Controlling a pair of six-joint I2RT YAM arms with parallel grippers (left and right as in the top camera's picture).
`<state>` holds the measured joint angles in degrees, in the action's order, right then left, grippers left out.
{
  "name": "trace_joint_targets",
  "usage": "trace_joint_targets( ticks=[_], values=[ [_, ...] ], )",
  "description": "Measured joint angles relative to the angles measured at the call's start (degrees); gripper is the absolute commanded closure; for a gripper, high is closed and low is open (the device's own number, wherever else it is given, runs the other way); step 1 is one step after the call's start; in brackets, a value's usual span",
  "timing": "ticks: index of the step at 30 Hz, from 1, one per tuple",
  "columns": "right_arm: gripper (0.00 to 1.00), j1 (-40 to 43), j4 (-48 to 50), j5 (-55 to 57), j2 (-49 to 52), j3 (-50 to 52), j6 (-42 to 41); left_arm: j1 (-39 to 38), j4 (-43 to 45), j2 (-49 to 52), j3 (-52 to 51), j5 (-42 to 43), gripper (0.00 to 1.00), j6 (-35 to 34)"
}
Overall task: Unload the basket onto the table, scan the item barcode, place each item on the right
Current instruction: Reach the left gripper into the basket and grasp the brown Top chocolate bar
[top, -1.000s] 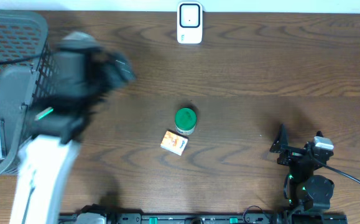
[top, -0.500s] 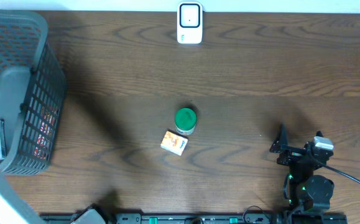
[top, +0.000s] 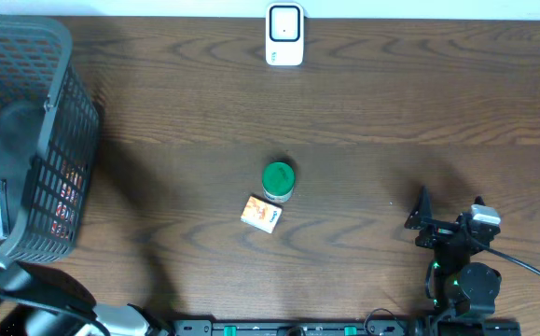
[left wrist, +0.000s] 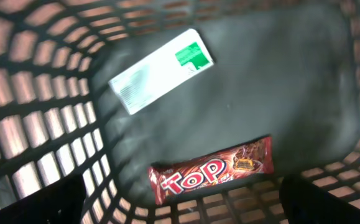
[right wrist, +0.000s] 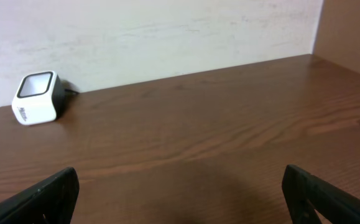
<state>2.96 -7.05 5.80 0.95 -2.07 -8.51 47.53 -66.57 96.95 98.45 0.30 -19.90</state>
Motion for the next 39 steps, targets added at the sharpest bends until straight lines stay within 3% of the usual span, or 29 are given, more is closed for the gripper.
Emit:
trace_joint_targets(
  ticks=[9,20,39],
  values=[
    [0.01,0.00,-0.02,0.00,0.00,0.00,0.00,-5.79,3.52,5.03,-3.48,1.40,0.00,12.90],
    [0.01,0.00,0.00,0.00,0.00,0.00,0.00,-6.23,4.48,11.87,-9.20,4.55,0.00,26.36],
    [0.01,0.00,0.00,0.00,0.00,0.00,0.00,-6.23,3.76,18.88,-9.94,4.96,0.04,32.20]
  ],
)
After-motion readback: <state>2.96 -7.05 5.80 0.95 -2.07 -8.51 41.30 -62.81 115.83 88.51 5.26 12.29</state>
